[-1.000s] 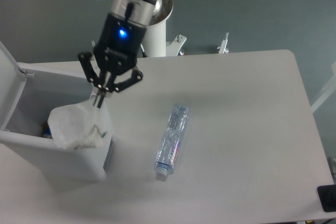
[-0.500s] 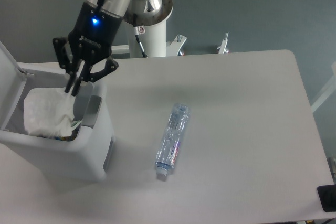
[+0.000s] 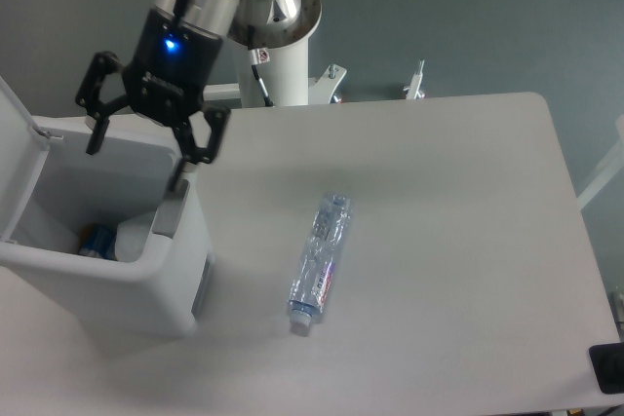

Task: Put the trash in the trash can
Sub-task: 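Move the open gripper over the clear water bottle and lower it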

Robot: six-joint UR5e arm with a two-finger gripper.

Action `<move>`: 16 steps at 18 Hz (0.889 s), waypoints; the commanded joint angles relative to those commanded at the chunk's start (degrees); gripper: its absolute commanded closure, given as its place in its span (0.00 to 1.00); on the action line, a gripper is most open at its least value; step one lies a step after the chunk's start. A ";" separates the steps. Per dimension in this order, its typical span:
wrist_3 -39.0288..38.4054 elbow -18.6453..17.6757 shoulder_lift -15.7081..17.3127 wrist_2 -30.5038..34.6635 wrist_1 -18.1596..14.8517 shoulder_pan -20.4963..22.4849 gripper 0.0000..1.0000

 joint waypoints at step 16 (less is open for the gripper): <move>13.89 2.48 -19.97 14.68 -3.16 6.43 0.00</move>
